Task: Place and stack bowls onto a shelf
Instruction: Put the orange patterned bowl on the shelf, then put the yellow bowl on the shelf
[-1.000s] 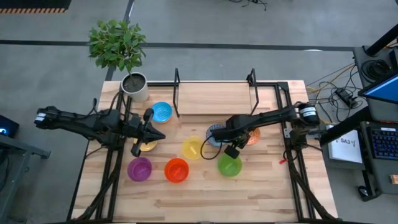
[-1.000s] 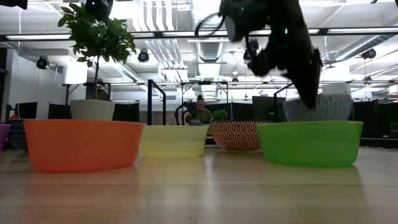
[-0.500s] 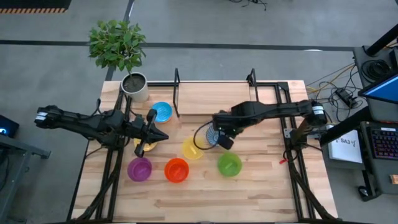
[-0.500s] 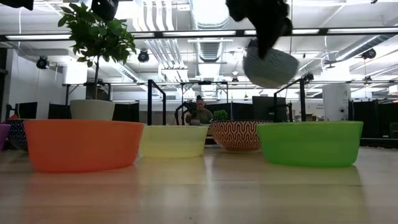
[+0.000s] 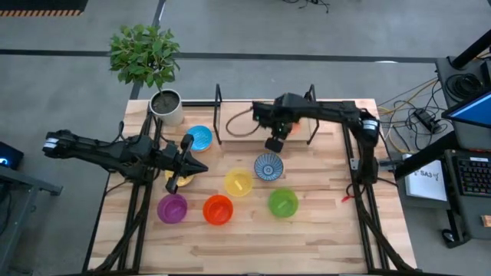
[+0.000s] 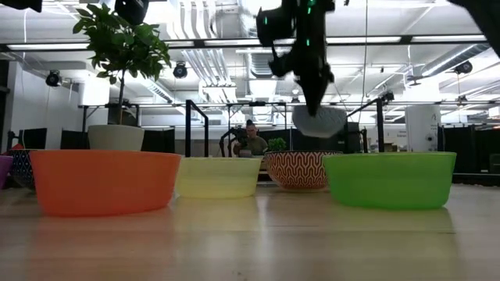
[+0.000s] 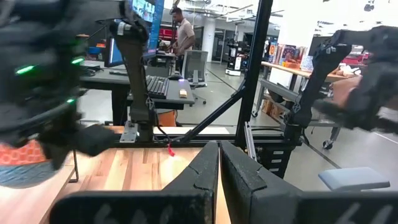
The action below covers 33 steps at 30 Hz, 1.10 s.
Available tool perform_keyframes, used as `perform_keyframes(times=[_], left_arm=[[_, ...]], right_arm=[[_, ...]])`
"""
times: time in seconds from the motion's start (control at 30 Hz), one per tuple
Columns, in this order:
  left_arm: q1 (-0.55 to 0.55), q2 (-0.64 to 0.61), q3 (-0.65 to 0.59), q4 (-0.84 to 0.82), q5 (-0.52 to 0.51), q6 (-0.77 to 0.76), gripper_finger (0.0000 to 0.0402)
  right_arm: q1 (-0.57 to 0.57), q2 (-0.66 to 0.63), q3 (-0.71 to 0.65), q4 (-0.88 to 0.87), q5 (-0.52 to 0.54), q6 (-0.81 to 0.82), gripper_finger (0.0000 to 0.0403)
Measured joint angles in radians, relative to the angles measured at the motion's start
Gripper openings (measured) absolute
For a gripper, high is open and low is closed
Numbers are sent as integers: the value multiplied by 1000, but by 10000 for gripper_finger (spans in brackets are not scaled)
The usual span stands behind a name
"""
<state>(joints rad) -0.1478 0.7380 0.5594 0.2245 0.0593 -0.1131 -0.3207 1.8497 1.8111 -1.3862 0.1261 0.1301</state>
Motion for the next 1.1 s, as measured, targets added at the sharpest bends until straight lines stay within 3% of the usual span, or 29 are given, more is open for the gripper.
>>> perform_keyframes(times=[0.27, 0.63, 0.97, 1.1], left_arm=[[0, 0, 1, -3, 0, 0, 0], [0, 0, 1, -3, 0, 0, 0], [0, 0, 1, -2, 0, 0, 0], [0, 0, 1, -7, 0, -7, 0]], right_arm=[[-132, 78, 0, 7, -2, -68, 13], [-153, 147, 0, 44, 6, -112, 14], [-153, 128, 1, 96, 13, -126, 98], [-153, 91, 1, 96, 33, -94, 107]])
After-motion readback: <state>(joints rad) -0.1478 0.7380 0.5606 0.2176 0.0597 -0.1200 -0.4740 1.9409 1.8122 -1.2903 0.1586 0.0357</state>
